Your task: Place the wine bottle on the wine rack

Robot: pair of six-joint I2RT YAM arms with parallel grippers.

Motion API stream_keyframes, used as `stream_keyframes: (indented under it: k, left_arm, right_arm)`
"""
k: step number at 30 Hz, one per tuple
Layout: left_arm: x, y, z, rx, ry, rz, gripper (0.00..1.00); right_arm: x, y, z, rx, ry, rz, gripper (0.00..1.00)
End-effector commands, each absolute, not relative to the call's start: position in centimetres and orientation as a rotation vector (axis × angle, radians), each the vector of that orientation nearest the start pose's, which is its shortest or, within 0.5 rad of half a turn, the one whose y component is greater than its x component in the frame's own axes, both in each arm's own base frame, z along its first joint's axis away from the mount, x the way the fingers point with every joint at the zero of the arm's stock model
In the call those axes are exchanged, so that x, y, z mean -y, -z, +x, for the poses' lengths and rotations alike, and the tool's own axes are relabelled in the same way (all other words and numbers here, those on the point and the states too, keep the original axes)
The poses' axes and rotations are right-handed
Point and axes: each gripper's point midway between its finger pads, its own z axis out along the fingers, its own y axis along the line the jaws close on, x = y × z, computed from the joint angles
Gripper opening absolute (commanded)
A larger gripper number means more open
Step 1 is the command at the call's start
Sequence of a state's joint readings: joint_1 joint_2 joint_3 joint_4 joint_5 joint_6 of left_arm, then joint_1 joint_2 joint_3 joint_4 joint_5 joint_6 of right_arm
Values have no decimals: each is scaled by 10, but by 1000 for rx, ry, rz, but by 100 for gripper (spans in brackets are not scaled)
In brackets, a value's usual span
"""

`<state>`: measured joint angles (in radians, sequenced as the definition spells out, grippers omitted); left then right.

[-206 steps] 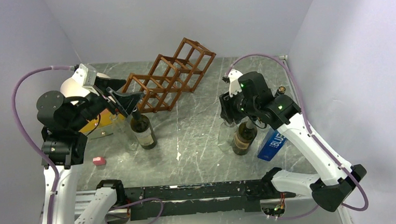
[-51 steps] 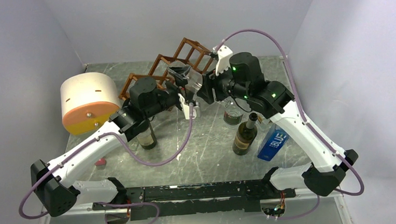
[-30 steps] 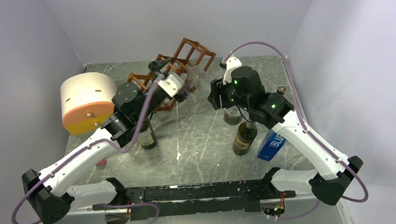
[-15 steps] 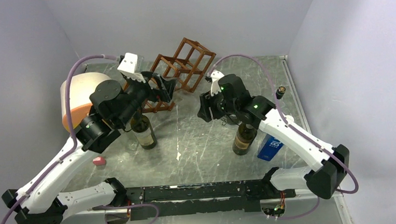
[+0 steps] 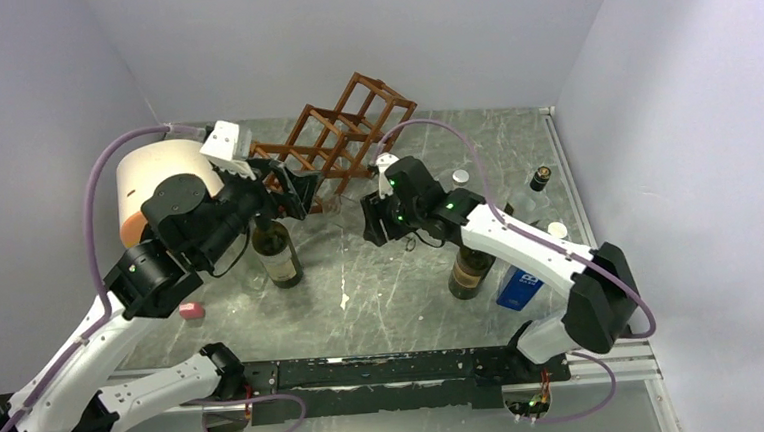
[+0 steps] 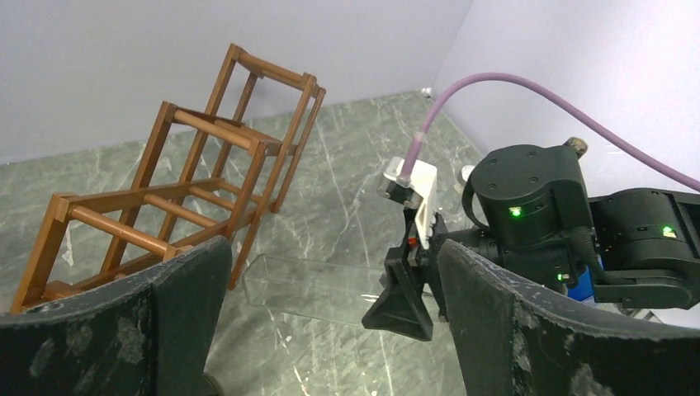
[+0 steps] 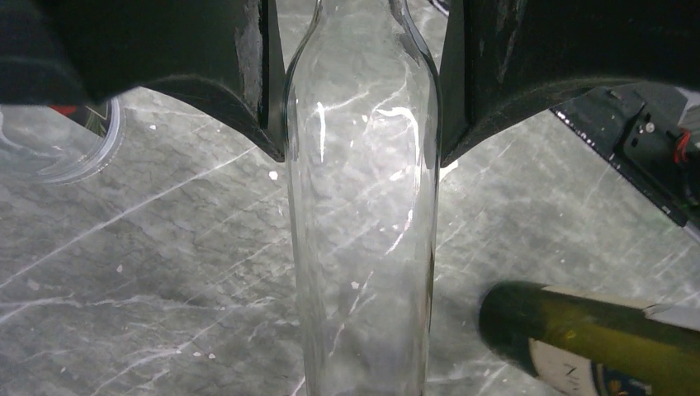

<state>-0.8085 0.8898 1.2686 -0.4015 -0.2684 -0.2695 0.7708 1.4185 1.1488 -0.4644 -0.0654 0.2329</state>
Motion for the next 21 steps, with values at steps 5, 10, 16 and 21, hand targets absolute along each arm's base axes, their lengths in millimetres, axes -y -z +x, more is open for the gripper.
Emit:
stream_keyframes:
  k: [5,10,16,21]
  left_arm:
    - [203,-397,243,-1717,568,273,99]
    - [205,-395,245,-1727,560,277,99]
    - [205,-394,248,-1726,549,278,99]
    - [219,-389,250,-1739,577,322,99]
  right_arm:
    - [-319,-186,299,-2144,-641,-544,0]
    - [-328,-185,303,-2131,-673,-536,0]
    - [-337,-177,306,-2123,-716,-507,0]
    - [-345,-178,317,-2062,-756,-434,0]
